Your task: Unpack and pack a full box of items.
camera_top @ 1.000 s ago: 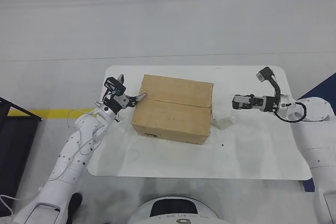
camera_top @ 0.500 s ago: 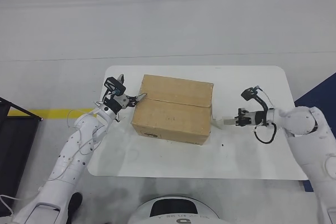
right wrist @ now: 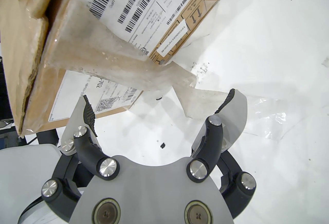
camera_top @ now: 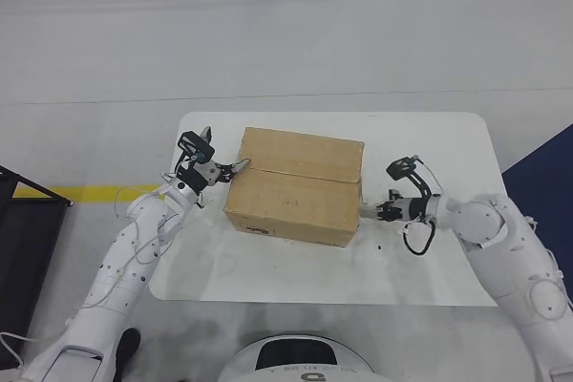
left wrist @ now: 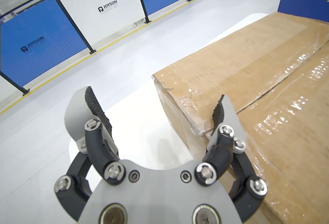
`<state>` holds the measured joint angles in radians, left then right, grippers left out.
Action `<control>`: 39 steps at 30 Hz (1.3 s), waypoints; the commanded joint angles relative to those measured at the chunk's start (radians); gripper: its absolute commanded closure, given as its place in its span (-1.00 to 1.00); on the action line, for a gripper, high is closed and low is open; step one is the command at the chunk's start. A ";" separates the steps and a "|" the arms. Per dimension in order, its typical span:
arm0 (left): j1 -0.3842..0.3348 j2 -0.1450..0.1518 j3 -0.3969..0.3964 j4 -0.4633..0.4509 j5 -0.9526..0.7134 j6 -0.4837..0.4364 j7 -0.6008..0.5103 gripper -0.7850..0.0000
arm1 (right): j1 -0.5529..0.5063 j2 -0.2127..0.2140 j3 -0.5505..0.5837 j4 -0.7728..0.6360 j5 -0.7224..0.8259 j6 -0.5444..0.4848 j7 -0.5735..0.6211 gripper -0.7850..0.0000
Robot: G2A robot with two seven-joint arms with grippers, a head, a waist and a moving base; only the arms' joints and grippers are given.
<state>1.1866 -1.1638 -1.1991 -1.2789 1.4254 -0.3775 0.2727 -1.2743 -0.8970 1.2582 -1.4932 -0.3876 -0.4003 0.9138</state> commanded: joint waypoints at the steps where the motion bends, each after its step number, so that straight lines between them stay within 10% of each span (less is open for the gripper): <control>1: 0.000 0.000 0.000 0.000 0.000 0.000 0.000 -1.00 | 0.001 -0.003 -0.007 0.000 0.009 0.015 -0.017 -1.00; 26: 0.000 0.000 0.000 0.000 0.000 0.000 0.000 -1.00 | -0.148 -0.046 0.044 -0.125 0.131 0.168 -0.605 -1.00; 39: 0.000 0.000 0.000 0.000 0.000 0.000 0.000 -1.00 | -0.184 -0.054 0.054 -0.245 0.204 0.110 -0.540 -1.00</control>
<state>1.1866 -1.1638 -1.1991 -1.2789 1.4254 -0.3775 0.2727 -1.4621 -0.9495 1.3126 -1.7345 -0.1898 -0.2935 0.3759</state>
